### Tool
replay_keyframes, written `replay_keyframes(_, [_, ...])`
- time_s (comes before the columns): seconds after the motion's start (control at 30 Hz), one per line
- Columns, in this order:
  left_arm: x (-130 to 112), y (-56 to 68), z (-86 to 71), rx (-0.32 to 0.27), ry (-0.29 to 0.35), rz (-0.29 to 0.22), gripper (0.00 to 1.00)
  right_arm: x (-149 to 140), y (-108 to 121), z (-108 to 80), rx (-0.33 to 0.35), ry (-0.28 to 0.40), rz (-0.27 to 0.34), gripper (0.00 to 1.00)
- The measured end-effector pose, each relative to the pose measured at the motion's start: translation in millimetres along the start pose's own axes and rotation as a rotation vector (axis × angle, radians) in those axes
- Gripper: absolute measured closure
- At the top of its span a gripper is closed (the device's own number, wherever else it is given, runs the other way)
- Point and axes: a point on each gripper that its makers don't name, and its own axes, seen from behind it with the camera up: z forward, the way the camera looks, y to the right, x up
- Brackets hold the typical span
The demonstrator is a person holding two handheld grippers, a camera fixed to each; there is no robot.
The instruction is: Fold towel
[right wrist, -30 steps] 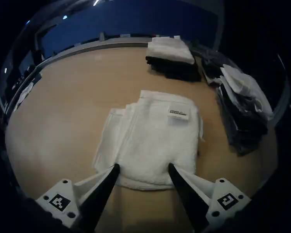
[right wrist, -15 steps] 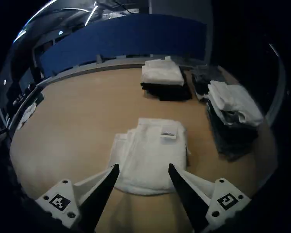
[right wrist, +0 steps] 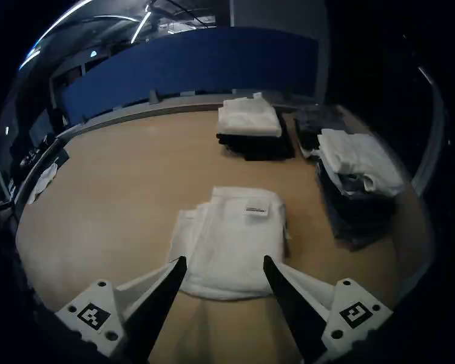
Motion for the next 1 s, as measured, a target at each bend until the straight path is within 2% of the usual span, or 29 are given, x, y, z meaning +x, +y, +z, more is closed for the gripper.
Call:
replay_keyframes(0.2, [0.6,-0.2,-1.9,0.001,0.006,-0.001,0.05,3.6,-2.7,-4.3,0.0,0.009,-0.003,0.02])
replay_keyframes(0.4, [1.3,-2.5,-3.1,0.004,0.013,-0.007,0.05,15.6,-12.8,-10.3,0.007,0.048,-0.009,0.02])
replay_keyframes(0.7, [4.4,-4.3,-5.9,0.002,0.025,-0.015,0.05,51.2,-33.2,-22.0,0.002,0.186,-0.02,0.02])
replay_keyframes(1.0, [10.7,-6.6,-4.7,0.001,0.048,-0.022,0.05,88.0,-43.3,-39.4,-0.035,0.369,-0.008,0.02])
